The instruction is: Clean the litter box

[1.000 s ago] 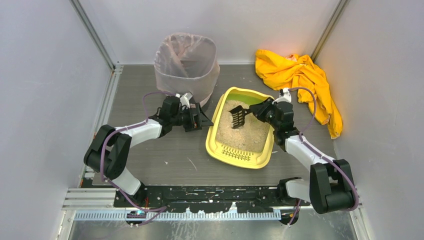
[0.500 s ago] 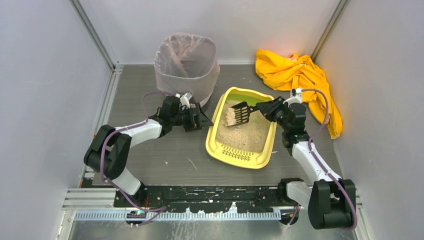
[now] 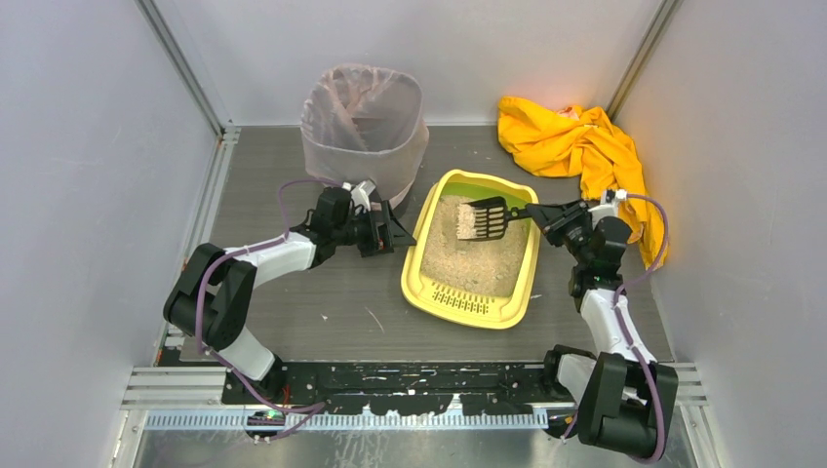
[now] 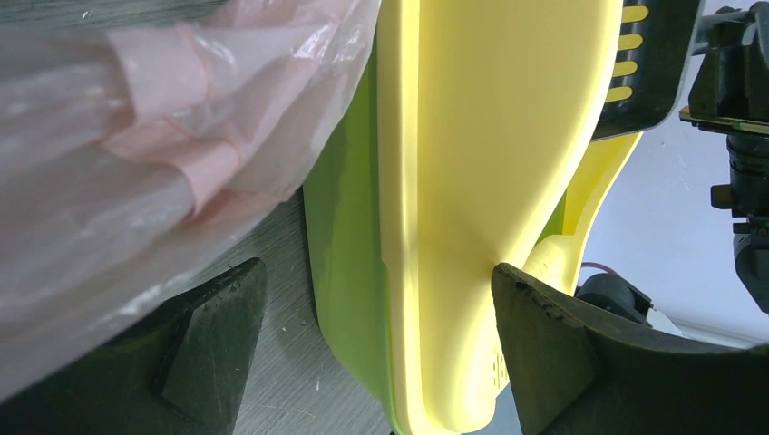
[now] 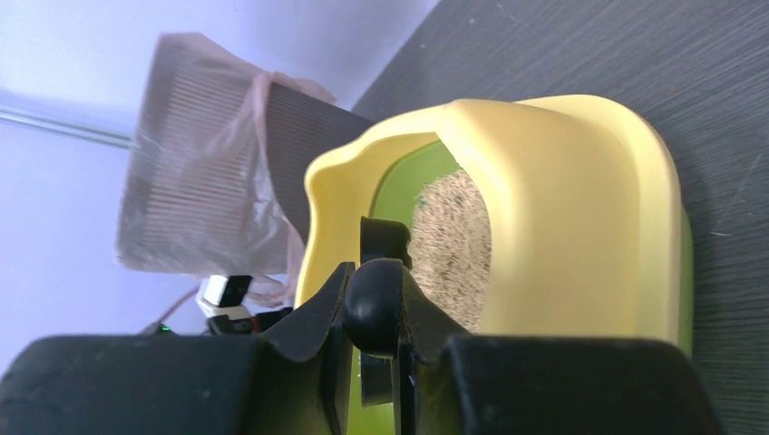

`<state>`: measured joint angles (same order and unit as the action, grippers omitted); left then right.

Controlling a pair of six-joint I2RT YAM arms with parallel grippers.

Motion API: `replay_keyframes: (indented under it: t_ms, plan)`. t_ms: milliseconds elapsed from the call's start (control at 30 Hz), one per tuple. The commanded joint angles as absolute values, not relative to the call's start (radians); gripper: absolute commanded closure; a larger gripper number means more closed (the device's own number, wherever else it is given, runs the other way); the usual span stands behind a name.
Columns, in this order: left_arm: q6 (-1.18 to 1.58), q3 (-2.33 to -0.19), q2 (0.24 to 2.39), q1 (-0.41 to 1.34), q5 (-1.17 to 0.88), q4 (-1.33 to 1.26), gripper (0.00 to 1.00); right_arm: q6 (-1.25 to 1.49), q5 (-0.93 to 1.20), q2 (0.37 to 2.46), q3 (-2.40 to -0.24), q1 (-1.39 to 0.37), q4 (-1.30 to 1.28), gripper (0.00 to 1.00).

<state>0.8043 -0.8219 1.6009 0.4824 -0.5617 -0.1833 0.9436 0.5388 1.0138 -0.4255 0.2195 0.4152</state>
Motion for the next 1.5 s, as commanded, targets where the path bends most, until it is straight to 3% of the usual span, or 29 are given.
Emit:
replay_keyframes:
  t_ms: [0, 300, 667, 1133, 1467]
  plan:
    - [0.798, -0.838, 1.582, 0.485, -0.574, -0.236, 0.08, 1.087, 0.672, 0.984, -0.398, 0.288, 0.624, 0.99]
    - [0.802, -0.836, 1.58, 0.485, -0.575, -0.239, 0.08, 1.351, 0.79, 1.069, -0.301, 0.412, 0.985, 0.99]
    - [0.802, -0.834, 1.579, 0.486, -0.574, -0.239, 0.08, 1.473, 0.819, 1.102, -0.263, 0.449, 1.159, 0.99]
    - [0.822, -0.841, 1.626, 0.492, -0.587, -0.27, 0.08, 1.151, 0.753, 0.8, -0.289, 0.41, 0.614, 0.99]
    - [0.824, -0.841, 1.623, 0.495, -0.59, -0.271, 0.08, 1.238, 0.746, 0.938, -0.272, 0.379, 0.803, 0.99]
